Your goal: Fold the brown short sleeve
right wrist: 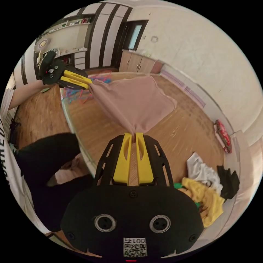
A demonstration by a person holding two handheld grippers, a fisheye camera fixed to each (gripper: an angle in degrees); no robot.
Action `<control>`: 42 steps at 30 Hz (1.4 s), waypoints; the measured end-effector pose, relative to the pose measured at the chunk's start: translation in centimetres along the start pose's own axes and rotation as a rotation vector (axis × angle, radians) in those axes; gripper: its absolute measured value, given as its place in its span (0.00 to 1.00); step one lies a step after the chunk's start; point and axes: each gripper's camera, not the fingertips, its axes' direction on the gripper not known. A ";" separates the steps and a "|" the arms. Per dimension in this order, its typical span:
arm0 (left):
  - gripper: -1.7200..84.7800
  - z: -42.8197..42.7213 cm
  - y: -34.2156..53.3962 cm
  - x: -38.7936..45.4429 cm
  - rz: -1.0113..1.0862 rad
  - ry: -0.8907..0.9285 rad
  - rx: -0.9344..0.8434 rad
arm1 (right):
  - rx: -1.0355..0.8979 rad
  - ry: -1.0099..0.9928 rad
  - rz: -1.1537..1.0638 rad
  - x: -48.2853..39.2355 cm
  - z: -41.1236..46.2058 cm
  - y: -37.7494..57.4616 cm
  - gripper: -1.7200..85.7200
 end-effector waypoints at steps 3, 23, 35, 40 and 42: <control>0.03 -1.0 2.0 4.9 0.064 0.119 -0.054 | -0.117 -0.089 -0.043 -2.8 1.8 3.2 0.05; 0.03 -4.4 -15.3 -27.5 -0.003 -0.311 -0.035 | 0.284 0.176 0.031 18.0 -6.2 -20.8 0.05; 0.04 11.5 -12.8 -31.7 -0.080 -0.195 -0.135 | 0.173 0.136 0.015 22.2 9.6 -28.3 0.05; 0.03 14.6 -9.6 -25.6 0.024 -0.193 -0.121 | 0.094 0.154 -0.107 19.6 14.6 -23.6 0.04; 0.03 14.1 -9.7 -25.5 0.018 -0.227 -0.112 | 0.117 0.182 -0.108 19.4 14.1 -23.1 0.04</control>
